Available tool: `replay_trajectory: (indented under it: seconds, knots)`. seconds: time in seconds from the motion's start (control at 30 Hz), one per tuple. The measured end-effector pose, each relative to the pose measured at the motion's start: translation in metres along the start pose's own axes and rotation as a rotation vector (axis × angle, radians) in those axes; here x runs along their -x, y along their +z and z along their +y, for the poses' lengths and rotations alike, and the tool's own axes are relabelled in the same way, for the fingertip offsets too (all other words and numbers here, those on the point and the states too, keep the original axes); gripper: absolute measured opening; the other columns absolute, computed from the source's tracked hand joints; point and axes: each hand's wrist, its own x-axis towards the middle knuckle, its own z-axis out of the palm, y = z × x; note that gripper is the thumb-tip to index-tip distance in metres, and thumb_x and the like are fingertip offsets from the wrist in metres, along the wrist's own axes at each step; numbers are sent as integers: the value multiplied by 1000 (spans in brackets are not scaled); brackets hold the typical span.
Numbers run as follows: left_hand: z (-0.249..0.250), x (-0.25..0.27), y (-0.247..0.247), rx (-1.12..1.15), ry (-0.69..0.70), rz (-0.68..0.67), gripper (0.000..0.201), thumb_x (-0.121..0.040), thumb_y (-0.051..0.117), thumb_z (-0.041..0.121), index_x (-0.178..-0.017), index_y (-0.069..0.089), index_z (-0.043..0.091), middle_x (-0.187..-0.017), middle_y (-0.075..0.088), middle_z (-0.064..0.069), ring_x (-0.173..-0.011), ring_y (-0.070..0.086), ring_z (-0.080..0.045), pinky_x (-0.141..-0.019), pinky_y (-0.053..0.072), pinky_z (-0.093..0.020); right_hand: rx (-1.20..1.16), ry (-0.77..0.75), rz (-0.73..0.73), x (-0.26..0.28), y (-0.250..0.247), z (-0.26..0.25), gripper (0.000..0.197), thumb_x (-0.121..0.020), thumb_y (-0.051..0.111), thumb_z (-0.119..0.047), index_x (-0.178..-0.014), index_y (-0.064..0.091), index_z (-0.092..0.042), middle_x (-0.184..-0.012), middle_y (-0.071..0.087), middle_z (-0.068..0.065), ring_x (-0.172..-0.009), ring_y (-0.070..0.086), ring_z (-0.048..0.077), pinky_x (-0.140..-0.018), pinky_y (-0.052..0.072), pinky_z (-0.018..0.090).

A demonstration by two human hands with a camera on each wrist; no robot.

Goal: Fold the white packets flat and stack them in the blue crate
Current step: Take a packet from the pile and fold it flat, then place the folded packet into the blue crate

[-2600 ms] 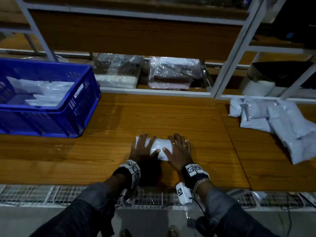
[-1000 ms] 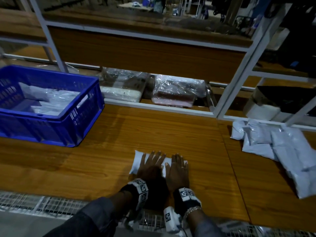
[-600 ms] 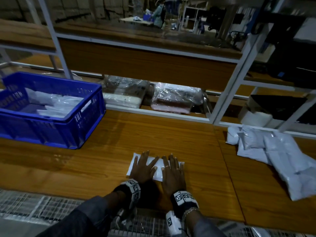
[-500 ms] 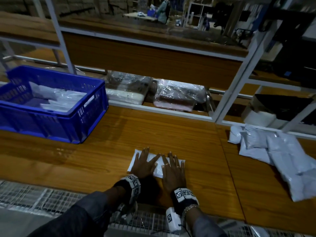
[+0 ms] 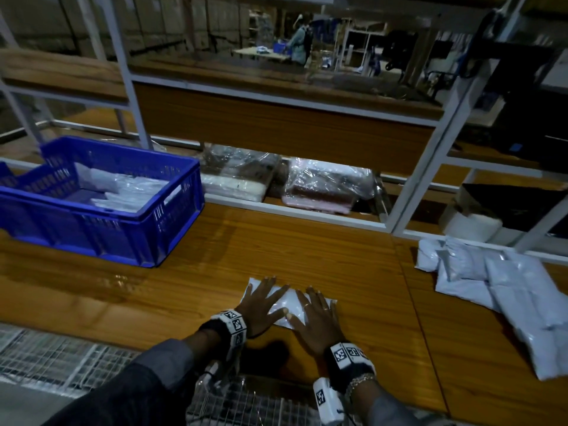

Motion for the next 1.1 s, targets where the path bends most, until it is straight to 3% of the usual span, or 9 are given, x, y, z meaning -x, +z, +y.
replay_trajectory:
  seconds: [0.1,0.27,0.43,0.57,0.63,0.7,0.87,0.97,1.1]
  knots:
    - [-18,7,-2,-15,83,-26,82,-95,41,72,-160,3,40,-170,-3,0,-156,-6,-23,-123,2,-60,22,-66,-56,8,-4,10,86,-92,47,-69,-160,4,-39,-169,-2,-5,-156,-5,19,-123,-5,47]
    - [-37,8,-5,-44,173,-27,98,-83,54,80,-157,-2,48,-169,6,5,-155,6,-17,-123,11,-47,53,-119,-92,7,-20,14,83,-94,58,-44,-160,8,-37,-169,10,-1,-155,7,20,-125,4,44]
    - [-36,21,-24,19,132,136,66,-93,63,43,-153,40,30,-153,48,2,-138,46,-18,-113,41,-39,-39,-128,-82,-6,-45,7,66,-89,53,-50,-150,40,-31,-153,47,-2,-135,49,23,-107,43,36]
    - [-33,37,-63,185,39,161,32,-91,64,53,-115,70,33,-111,75,5,-94,69,-13,-77,55,-35,-116,-229,-80,-23,-63,-5,55,-79,63,-56,-130,60,-33,-120,69,-9,-103,67,17,-79,54,32]
    - [-41,49,-80,239,7,175,21,-86,70,58,-77,65,40,-74,69,11,-62,59,-4,-58,47,-33,-105,-308,-140,-30,-72,-15,56,-74,68,-60,-123,61,-34,-113,69,-10,-97,66,14,-72,53,31]
    - [-45,62,-99,313,-35,143,35,-80,78,56,-62,58,34,-57,60,11,-51,53,-5,-51,40,-32,-108,-340,-173,-40,-77,-28,57,-71,64,-64,-118,64,-32,-110,69,-9,-95,66,13,-76,55,35]
    - [-71,93,-157,507,-125,57,58,-71,91,44,-65,57,-4,-52,59,-9,-47,55,-19,-49,37,-33,-192,-374,-228,-70,-88,-65,68,-63,71,-81,-109,66,-31,-102,69,-13,-90,66,6,-78,57,37]
    - [-103,111,-184,530,-132,87,56,-67,93,47,-67,63,-1,-56,57,-3,-51,50,-16,-52,35,-33,-195,-444,-232,-76,-106,-109,42,-73,73,-68,-85,64,-29,-84,67,-8,-78,64,7,-70,51,38]
    - [-152,147,-231,555,-120,193,41,-66,94,43,-80,76,8,-78,74,-16,-69,68,-31,-58,48,-37,-185,-537,-210,-98,-117,-173,57,-72,65,-80,-90,64,-26,-88,67,-5,-82,63,11,-72,50,40]
